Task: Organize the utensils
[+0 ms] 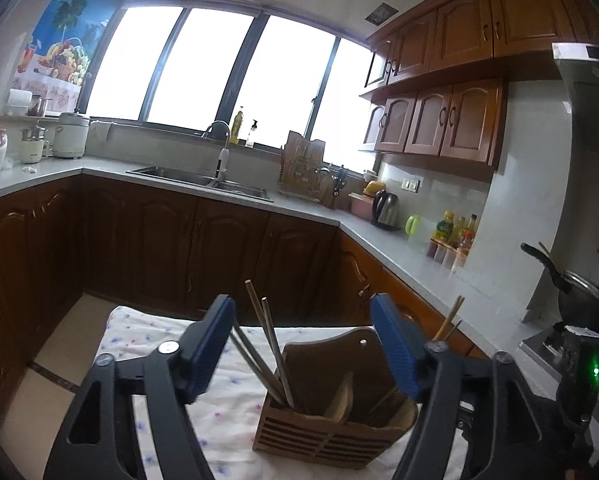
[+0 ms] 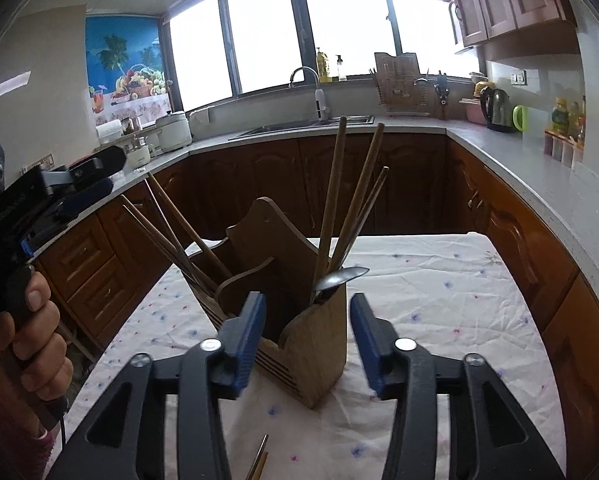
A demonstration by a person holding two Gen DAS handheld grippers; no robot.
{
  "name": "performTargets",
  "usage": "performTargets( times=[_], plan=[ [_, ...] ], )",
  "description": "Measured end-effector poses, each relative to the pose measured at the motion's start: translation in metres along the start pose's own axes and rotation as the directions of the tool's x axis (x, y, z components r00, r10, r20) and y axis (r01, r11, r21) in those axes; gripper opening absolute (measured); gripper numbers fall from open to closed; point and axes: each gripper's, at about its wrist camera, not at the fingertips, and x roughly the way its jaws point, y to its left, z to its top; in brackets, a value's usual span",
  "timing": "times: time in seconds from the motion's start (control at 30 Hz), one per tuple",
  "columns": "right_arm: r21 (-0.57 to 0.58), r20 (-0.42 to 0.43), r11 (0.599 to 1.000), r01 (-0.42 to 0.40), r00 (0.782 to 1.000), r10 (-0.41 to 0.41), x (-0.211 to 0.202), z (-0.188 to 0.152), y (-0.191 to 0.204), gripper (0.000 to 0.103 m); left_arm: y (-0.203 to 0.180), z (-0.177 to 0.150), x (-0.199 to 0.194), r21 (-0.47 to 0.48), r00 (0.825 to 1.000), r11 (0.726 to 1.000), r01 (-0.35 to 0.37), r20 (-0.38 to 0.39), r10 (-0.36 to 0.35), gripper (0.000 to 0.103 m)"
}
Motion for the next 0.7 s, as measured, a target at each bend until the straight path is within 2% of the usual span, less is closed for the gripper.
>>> performTargets(
  times=[0.13,0.2,0.3,0.53,0.7],
  plan=[
    [0.014,0.016,1.000,-0.001,1.000,0.001,-0.010,-0.007,0.001,0.070,0.003,-0.004,-0.020,-0.018,1.000,1.000,-0.004,-0.013,0.004,0.084],
    [0.016,0.019,1.000,-0.010,1.000,0.010,-0.014,-0.013,0.002,0.081,0.006,-0.006,-0.033,-0.029,1.000,1.000,-0.009,-0.010,0.009,0.092],
    [0.023,0.024,1.000,-0.014,1.000,0.014,-0.022,-0.023,0.003,0.087,0.012,-0.014,-0.054,-0.044,1.000,0.999,-0.020,-0.003,0.020,0.098],
    [0.064,0.051,0.998,-0.017,0.999,0.014,-0.044,-0.046,0.006,0.093,0.015,-0.031,-0.094,-0.057,0.997,0.996,-0.075,-0.025,0.074,0.102],
    [0.046,0.095,0.999,-0.015,0.995,0.010,-0.065,-0.057,0.015,0.096,0.013,-0.046,-0.118,-0.061,0.991,0.992,-0.112,-0.078,0.107,0.102]
  ],
)
